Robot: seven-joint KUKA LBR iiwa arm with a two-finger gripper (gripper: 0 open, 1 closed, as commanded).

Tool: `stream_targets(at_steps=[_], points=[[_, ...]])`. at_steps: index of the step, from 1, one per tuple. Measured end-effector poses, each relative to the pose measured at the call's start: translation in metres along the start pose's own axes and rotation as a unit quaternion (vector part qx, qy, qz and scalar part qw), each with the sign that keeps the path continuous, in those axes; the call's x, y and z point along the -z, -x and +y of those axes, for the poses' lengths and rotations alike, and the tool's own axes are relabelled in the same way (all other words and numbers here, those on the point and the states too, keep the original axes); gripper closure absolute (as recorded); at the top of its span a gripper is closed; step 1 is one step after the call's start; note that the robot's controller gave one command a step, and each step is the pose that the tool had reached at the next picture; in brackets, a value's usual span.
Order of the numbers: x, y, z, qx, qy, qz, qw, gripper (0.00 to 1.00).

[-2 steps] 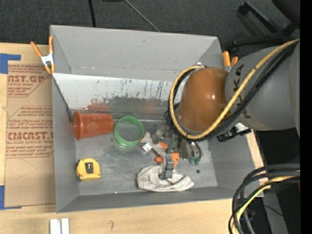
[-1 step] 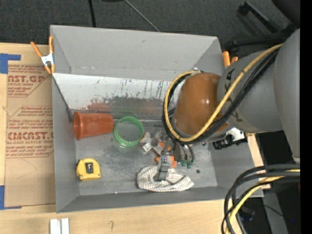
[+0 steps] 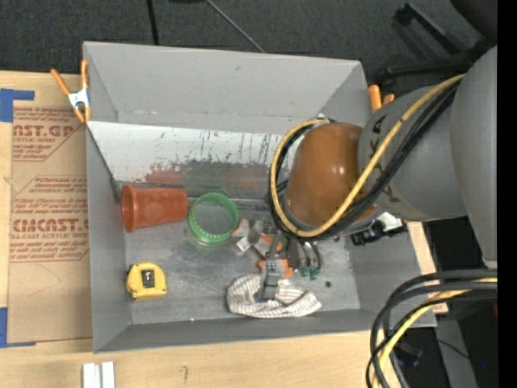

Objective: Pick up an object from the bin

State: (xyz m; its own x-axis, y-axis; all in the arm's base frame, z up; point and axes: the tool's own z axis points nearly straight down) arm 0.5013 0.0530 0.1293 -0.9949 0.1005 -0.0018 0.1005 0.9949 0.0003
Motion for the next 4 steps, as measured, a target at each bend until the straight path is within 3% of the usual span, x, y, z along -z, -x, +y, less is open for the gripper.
stream_targets(at_steps=[1,2,3,4], points=[[0.012,0.009,-0.009,0.067,0.0,0.0044,0.9978,0.0],[0.032,0.019,-0.01,0.042,0.001,-0.0018,0.9991,0.0],[-0.051,0.044,-0.03,0.066,0.0,0.001,0.9978,1.0],[-0.051,0.044,-0.03,0.066,0.0,0.001,0.9978,1.0]])
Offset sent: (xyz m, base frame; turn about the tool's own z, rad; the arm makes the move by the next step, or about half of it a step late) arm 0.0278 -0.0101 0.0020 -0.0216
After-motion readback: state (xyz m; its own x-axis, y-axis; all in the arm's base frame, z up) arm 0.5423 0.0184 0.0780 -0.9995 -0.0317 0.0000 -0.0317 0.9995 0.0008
